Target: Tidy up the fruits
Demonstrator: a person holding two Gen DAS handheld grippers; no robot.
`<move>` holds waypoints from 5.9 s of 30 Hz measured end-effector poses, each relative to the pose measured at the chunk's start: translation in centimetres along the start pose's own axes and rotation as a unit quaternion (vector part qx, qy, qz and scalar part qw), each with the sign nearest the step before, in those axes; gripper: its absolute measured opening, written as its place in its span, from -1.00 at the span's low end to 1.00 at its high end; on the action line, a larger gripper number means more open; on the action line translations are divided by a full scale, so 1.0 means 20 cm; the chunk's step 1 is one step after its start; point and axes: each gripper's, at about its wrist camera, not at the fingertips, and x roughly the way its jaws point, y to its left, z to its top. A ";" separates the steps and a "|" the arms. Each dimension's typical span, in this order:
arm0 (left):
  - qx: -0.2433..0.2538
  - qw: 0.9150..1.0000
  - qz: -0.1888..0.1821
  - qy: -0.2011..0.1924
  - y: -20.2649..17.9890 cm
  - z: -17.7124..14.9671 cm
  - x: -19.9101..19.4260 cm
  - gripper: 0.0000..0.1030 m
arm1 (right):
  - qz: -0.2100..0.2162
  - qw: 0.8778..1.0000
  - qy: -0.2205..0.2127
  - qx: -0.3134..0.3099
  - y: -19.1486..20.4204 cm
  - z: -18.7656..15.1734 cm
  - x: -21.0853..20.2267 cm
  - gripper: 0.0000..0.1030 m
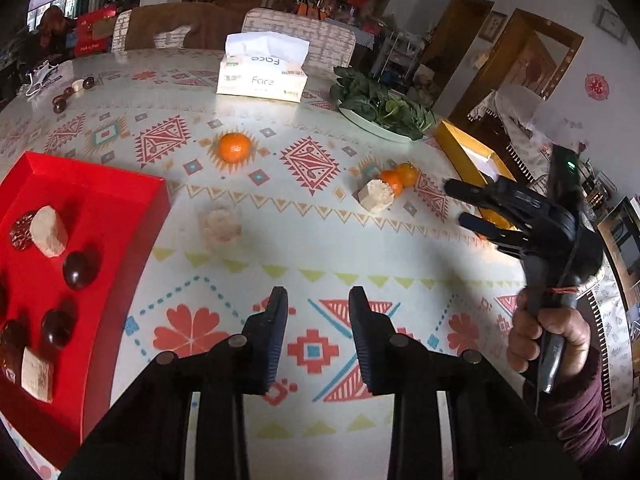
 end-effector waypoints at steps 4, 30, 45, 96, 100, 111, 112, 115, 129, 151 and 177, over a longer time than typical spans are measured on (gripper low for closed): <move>0.009 1.000 -0.001 0.007 -0.02 0.01 0.04 -0.35 | 0.005 1.000 0.021 -0.011 0.09 0.03 0.15 0.40; 0.093 0.995 0.028 0.026 -0.26 0.32 0.46 -0.18 | -0.040 0.999 -0.002 -0.019 0.05 -0.02 0.12 -0.35; 0.132 0.989 0.052 0.041 -0.39 0.33 0.70 -0.57 | -0.065 0.996 -0.024 -0.054 0.03 -0.05 0.07 -0.34; 0.057 0.995 0.066 -0.049 -0.16 0.19 0.24 -0.39 | 0.046 0.997 -0.032 -0.044 0.06 -0.07 0.03 -0.34; -0.003 0.995 0.060 -0.078 0.03 0.13 0.03 -0.39 | 0.099 0.994 -0.022 -0.037 0.10 -0.08 0.02 -0.34; -0.083 0.977 0.141 -0.136 0.52 -0.01 -0.33 -0.39 | 0.143 0.987 0.032 -0.060 0.53 -0.27 0.07 -0.34; -0.088 0.976 0.145 -0.138 0.55 -0.01 -0.34 -0.39 | 0.146 0.986 0.039 -0.072 0.61 -0.30 0.09 -0.34; -0.115 0.971 0.153 -0.142 0.69 -0.05 -0.40 -0.39 | 0.154 0.981 0.061 -0.105 0.81 -0.39 0.15 -0.34; -0.189 0.960 0.148 -0.141 1.07 -0.16 -0.49 -0.37 | 0.146 0.961 0.113 -0.206 1.38 -0.64 0.44 -0.33; -0.167 0.956 0.172 -0.170 0.94 -0.14 -0.62 0.09 | 0.115 0.955 0.092 -0.259 1.44 -0.77 0.39 -0.15; 0.043 0.952 0.275 -0.130 0.06 -0.10 -0.39 0.65 | 0.025 0.982 0.011 -0.189 0.70 -0.50 -0.03 0.12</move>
